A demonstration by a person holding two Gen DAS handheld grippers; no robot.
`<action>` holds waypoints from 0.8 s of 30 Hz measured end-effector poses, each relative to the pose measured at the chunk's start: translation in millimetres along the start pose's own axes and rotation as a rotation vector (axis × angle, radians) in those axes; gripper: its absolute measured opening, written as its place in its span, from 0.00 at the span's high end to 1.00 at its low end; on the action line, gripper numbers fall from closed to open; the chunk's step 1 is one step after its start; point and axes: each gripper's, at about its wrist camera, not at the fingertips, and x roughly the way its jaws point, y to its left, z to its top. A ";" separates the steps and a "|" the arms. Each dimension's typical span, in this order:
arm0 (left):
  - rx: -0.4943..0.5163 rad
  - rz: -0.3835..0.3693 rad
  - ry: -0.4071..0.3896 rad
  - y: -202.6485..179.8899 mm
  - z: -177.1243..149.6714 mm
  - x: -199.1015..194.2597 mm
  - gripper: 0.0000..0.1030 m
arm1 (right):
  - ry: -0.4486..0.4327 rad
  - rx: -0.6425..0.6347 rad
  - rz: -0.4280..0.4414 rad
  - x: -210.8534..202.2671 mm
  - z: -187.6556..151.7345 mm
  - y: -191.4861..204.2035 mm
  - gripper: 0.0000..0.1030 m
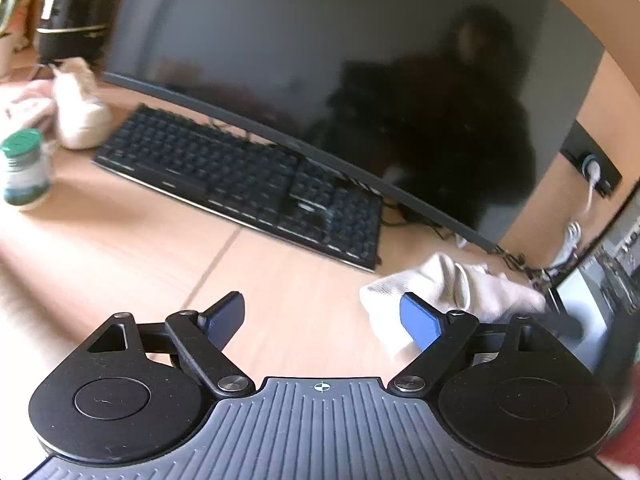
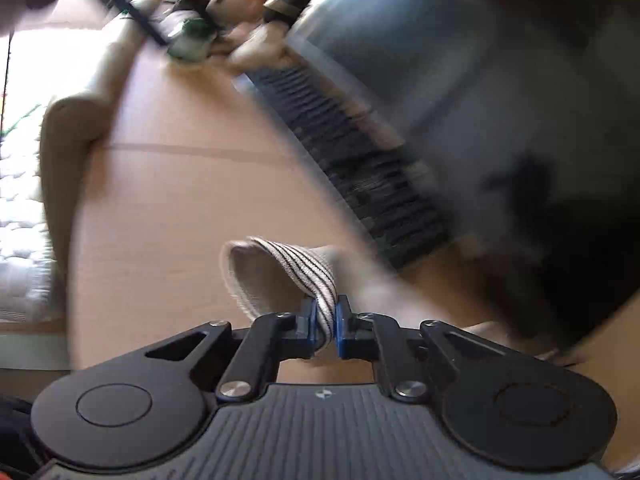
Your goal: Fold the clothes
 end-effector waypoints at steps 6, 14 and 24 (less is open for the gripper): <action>0.042 -0.121 0.074 -43.0 4.3 51.0 0.12 | 0.029 -0.187 -0.391 -41.2 -30.3 -122.9 0.93; 0.177 -0.289 0.199 -132.4 -7.2 123.0 0.09 | 0.272 -0.096 -0.421 -61.8 -111.8 -189.0 0.92; 0.446 -0.187 0.169 -204.7 -20.6 196.9 0.14 | 0.131 1.097 -0.054 -71.4 -208.3 -281.2 0.68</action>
